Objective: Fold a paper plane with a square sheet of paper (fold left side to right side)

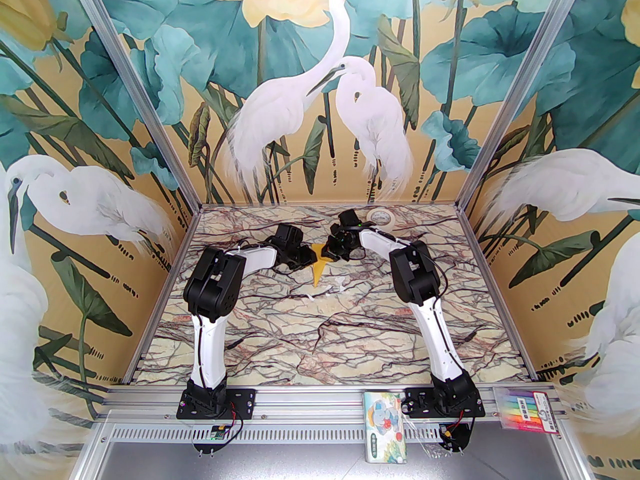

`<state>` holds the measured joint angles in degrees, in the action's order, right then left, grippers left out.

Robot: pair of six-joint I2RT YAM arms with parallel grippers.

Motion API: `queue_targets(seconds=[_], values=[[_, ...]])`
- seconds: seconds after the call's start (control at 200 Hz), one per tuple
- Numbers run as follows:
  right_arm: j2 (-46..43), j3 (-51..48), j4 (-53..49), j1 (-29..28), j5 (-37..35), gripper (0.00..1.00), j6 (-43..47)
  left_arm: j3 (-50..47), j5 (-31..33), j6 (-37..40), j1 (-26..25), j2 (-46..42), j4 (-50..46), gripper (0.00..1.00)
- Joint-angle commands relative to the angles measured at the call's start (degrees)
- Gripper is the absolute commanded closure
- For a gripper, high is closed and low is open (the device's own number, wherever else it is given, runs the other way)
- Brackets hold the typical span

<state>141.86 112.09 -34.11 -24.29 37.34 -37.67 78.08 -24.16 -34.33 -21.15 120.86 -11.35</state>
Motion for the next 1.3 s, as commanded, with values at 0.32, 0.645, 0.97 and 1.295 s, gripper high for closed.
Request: queue_targets(seconds=[0.32,0.645,0.97,1.295], values=[[2.28,-0.56,-2.61,0.25,-2.24,1.0,0.76,-6.8,-5.08,-8.32,-2.45,-7.11,4.5,1.0],[2.27,-0.66,-2.95,0.21,-2.35,1.0,0.93,-5.48,-5.42,-9.93,-4.18,-0.68,6.36,1.0],[2.52,-0.32,-3.43,0.13,-3.27,1.0,0.59,-8.44,-4.2,-8.83,-4.08,-0.28,5.47,1.0],[3.23,0.66,-4.38,0.34,-3.78,1.0,0.14,-16.88,-4.7,-8.74,-4.12,-4.93,6.86,1.0]])
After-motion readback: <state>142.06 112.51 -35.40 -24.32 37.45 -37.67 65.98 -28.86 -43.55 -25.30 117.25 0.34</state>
